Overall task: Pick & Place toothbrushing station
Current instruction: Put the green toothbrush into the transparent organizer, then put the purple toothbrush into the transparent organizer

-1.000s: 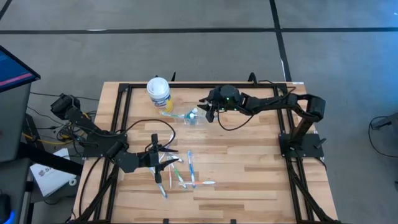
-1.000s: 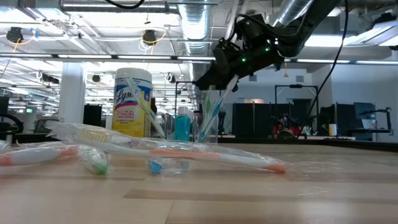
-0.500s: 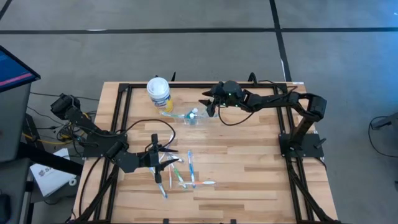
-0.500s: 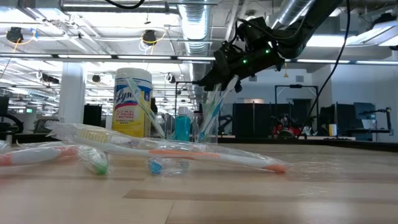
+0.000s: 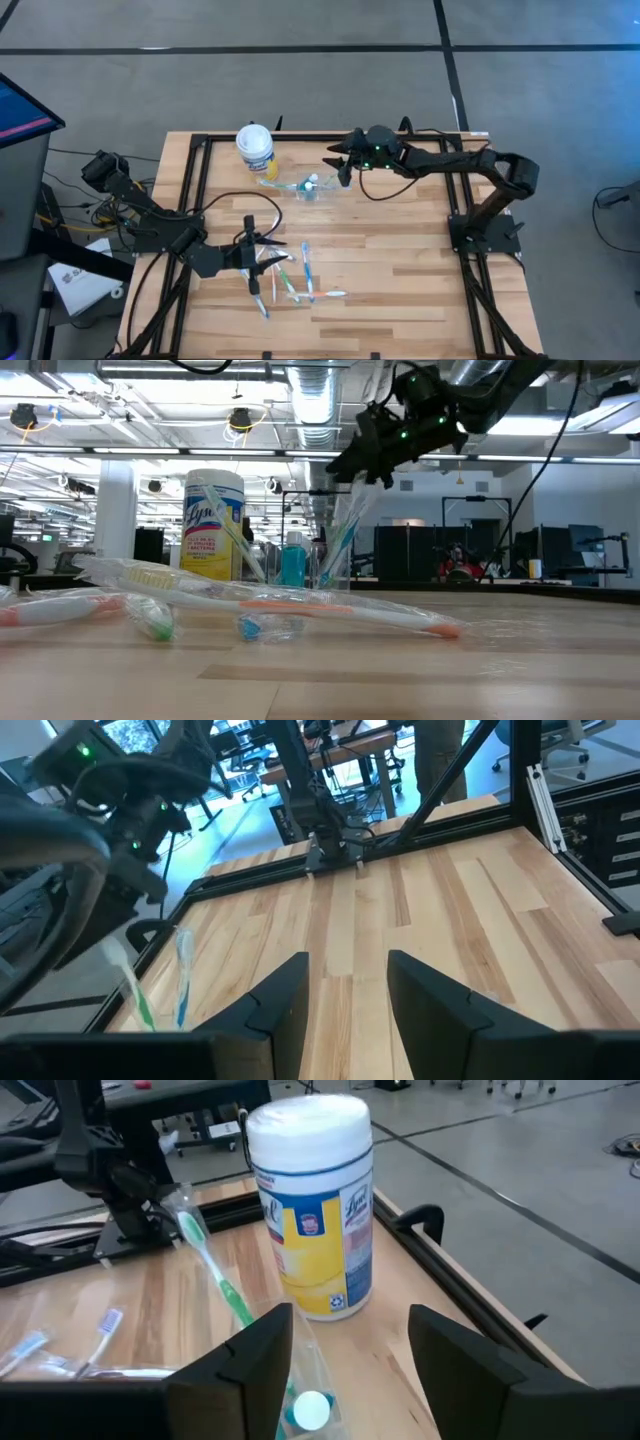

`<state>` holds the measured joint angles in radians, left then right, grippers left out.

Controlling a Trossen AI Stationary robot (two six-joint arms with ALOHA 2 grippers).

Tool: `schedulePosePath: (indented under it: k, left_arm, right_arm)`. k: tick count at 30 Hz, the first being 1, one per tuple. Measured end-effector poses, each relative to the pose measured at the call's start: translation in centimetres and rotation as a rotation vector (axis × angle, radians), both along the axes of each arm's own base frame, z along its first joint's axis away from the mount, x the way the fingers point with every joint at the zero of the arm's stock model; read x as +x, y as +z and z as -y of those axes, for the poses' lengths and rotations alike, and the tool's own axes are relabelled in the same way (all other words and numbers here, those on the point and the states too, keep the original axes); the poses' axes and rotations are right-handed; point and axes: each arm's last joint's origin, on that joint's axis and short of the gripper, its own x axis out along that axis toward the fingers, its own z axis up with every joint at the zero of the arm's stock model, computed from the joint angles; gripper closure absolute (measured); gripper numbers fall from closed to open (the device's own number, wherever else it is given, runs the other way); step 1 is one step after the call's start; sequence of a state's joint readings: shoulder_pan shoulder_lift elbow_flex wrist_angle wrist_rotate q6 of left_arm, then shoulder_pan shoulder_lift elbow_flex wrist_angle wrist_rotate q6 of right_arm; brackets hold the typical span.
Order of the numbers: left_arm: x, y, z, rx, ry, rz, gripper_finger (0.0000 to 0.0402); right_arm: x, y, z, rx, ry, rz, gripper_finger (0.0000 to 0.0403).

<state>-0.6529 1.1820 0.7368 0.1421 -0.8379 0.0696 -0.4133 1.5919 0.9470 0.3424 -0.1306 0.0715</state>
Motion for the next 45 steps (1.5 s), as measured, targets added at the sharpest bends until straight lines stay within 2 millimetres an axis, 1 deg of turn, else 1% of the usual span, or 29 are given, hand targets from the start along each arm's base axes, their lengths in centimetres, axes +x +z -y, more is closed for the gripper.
schedulePosePath:
  k: [6, 10, 16, 21, 26, 30, 37, 41, 45]
  left_arm:
    - [0.0, 0.0, 0.0, 0.0, 0.0, 0.0, 0.0271]
    - [0.0, 0.0, 0.0, -0.001, -0.001, 0.0, 0.0271]
    - [0.0, 0.0, 0.0, -0.001, -0.004, 0.0, 0.0271]
    - [0.0, 0.0, 0.0, -0.002, -0.008, -0.001, 0.0271]
    - [0.0, 0.0, 0.0, -0.008, -0.007, 0.0, 0.0271]
    - [0.0, 0.0, 0.0, -0.009, -0.008, 0.0, 0.0271]
    - [0.0, 0.0, 0.0, -0.008, -0.009, -0.003, 0.0271]
    - [0.0, -0.2, 0.1, -0.011, -0.05, -0.021, 0.0271]
    - [-0.2, -0.9, 0.0, -0.012, -0.052, -0.09, 0.0271]
  right_arm:
    - [-0.8, 1.3, -0.9, 0.006, 0.015, -0.017, 0.021]
    - [-0.9, 2.0, -1.9, -0.001, 0.041, -0.006, 0.0214]
    - [-1.3, 3.5, -4.0, -0.025, 0.105, 0.013, 0.0214]
    - [-1.6, 4.2, -6.4, -0.029, 0.175, -0.002, 0.0219]
    - [-1.2, 3.8, -8.7, -0.018, 0.251, -0.038, 0.0224]
    - [-1.0, 3.1, -10.6, -0.019, 0.319, -0.096, 0.0227]
    - [-0.9, 3.0, -14.0, -0.022, 0.426, -0.106, 0.0227]
    - [-1.0, 2.9, -15.4, -0.02, 0.473, -0.126, 0.0231]
    - [-1.3, 2.6, -16.6, -0.016, 0.511, -0.16, 0.0236]
